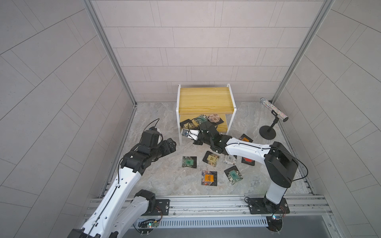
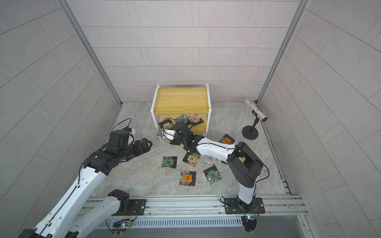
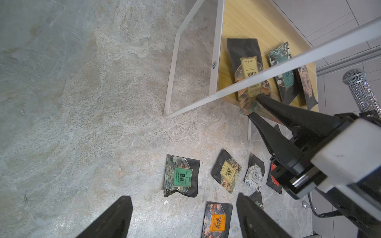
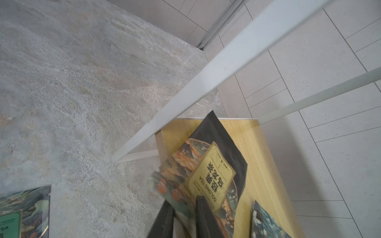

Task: Remove the tea bags from the shelf
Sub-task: Pick up the tea bag from the shelf.

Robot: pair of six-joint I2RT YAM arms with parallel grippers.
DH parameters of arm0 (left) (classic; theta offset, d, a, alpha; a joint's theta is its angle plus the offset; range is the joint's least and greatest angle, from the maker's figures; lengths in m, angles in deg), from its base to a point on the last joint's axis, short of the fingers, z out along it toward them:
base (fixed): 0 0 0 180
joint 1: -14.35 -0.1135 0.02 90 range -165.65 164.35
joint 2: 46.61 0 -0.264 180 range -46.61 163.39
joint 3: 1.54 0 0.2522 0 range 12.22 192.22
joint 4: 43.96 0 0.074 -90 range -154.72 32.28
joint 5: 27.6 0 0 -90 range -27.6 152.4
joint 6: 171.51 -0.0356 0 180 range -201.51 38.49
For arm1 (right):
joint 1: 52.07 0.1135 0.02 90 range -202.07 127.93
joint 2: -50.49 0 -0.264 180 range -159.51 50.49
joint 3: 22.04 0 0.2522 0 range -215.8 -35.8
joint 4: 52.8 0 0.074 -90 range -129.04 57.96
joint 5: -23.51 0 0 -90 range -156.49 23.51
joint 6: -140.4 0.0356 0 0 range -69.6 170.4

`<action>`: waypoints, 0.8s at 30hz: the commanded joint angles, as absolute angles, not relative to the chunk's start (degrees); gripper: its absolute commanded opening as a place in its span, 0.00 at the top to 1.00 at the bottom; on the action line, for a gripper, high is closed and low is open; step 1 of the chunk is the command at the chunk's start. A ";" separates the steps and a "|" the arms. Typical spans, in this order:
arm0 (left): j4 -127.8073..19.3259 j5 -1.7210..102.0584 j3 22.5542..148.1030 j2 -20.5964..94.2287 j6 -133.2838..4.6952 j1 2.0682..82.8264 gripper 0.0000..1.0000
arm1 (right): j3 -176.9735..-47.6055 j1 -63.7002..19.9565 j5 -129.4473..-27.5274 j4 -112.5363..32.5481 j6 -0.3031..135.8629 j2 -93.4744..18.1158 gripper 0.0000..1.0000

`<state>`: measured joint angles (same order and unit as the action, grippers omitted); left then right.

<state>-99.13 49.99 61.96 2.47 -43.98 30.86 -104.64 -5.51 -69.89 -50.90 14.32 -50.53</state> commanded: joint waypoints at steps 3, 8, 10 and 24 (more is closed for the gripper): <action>-98.50 49.56 61.63 2.25 -44.16 30.52 0.13 | -103.12 -6.00 -67.79 -48.42 15.02 -47.40 0.87; -98.70 49.56 61.66 1.98 -44.16 30.54 0.13 | -102.21 -6.02 -67.81 -48.60 15.37 -45.61 0.97; -98.68 49.31 61.69 1.94 -44.16 30.56 0.13 | -101.81 -5.95 -67.46 -49.00 15.45 -45.06 0.99; -97.52 47.95 62.15 1.55 -43.94 30.56 0.13 | -96.19 -3.80 -64.94 -51.37 14.37 -36.98 1.00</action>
